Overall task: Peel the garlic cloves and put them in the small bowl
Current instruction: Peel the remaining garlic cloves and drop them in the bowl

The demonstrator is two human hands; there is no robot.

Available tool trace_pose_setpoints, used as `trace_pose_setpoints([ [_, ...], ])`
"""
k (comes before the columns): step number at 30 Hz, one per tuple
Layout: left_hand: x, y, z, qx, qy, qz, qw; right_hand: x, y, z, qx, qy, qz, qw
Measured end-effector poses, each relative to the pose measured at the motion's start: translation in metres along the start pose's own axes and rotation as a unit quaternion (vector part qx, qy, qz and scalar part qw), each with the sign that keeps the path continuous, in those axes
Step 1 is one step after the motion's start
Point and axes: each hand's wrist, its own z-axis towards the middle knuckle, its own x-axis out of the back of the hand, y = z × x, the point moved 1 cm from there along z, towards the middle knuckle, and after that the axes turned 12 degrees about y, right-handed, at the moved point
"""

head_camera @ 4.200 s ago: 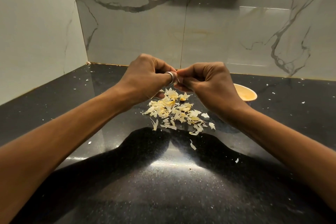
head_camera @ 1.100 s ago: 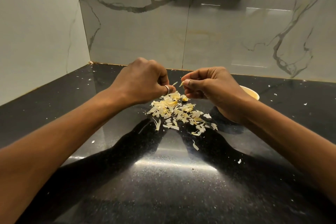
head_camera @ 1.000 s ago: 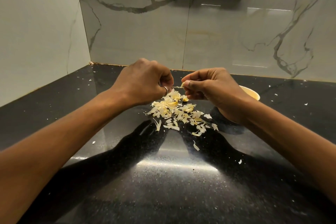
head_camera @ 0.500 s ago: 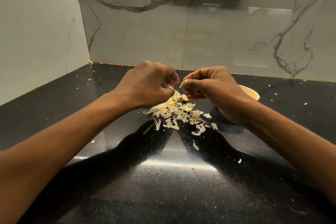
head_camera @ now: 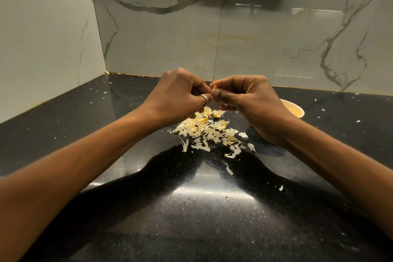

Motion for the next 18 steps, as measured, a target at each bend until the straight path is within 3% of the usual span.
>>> trace_pose_setpoints([
  [6,0.0035,0.0049,0.0011,0.072,-0.051,-0.069,0.994,-0.0021,0.002,0.0003,0.013,0.024,-0.005,1.0],
  [11,0.009,0.0047,0.0023,0.168,-0.022,-0.159,0.973,-0.0019,0.0004,-0.0004,0.008,0.02,0.009,1.0],
  [18,0.0076,0.0076,0.0,0.188,-0.029,-0.173,0.966,-0.0037,-0.001,-0.0006,0.001,0.018,0.025,1.0],
])
